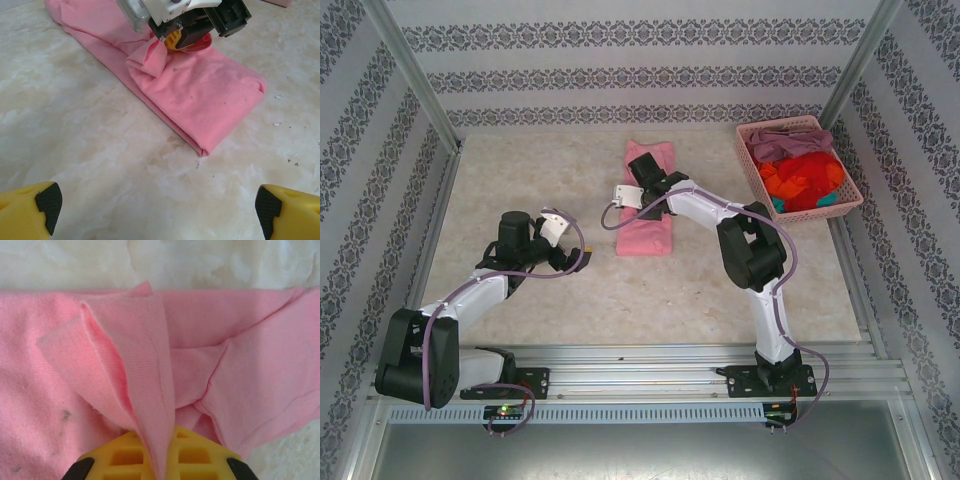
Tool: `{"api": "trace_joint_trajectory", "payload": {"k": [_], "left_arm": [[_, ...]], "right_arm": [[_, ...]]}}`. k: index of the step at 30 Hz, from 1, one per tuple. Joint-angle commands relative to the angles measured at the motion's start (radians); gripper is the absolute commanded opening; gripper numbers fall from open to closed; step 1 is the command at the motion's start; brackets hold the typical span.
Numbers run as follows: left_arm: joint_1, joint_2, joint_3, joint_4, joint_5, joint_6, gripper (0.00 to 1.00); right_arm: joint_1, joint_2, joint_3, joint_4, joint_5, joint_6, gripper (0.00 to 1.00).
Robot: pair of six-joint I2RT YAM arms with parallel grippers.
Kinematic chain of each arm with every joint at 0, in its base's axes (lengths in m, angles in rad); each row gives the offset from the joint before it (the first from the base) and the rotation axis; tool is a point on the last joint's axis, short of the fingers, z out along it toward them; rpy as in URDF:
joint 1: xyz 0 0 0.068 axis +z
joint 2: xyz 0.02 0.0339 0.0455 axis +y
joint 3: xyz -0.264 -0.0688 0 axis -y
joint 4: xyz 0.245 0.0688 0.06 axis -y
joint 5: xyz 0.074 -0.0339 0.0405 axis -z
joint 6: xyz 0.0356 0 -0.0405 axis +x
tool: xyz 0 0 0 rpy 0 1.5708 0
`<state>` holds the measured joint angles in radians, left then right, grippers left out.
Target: Fold and stack the t-shirts
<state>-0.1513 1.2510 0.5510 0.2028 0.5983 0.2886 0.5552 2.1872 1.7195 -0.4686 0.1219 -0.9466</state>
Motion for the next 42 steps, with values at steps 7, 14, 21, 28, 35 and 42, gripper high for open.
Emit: {"api": "trace_joint_trajectory", "payload": {"k": [7, 14, 21, 28, 35, 42], "left_arm": [[-0.022, 0.003, -0.002, 0.000, -0.002, 0.039, 1.00], [-0.068, 0.018, 0.033, -0.051, -0.040, 0.071, 1.00], [-0.102, 0.055, 0.069, -0.071, -0.059, 0.107, 1.00], [-0.101, 0.057, 0.056, -0.030, -0.063, 0.109, 1.00], [-0.102, 0.159, 0.175, 0.046, -0.158, -0.316, 1.00], [-0.155, 0.433, 0.321, 0.207, -0.115, -0.738, 1.00]], "right_arm": [[-0.013, -0.070, -0.099, 0.295, 0.102, 0.079, 0.76], [-0.046, -0.214, -0.254, 0.465, 0.074, 0.397, 0.81], [-0.065, -0.245, -0.250, 0.247, -0.080, 0.696, 0.76], [-0.085, -0.101, -0.029, -0.030, 0.022, 0.884, 0.68], [-0.173, -0.038, 0.052, -0.137, -0.142, 1.218, 0.68], [-0.226, -0.029, -0.027, 0.008, -0.358, 1.377, 0.57]]}}
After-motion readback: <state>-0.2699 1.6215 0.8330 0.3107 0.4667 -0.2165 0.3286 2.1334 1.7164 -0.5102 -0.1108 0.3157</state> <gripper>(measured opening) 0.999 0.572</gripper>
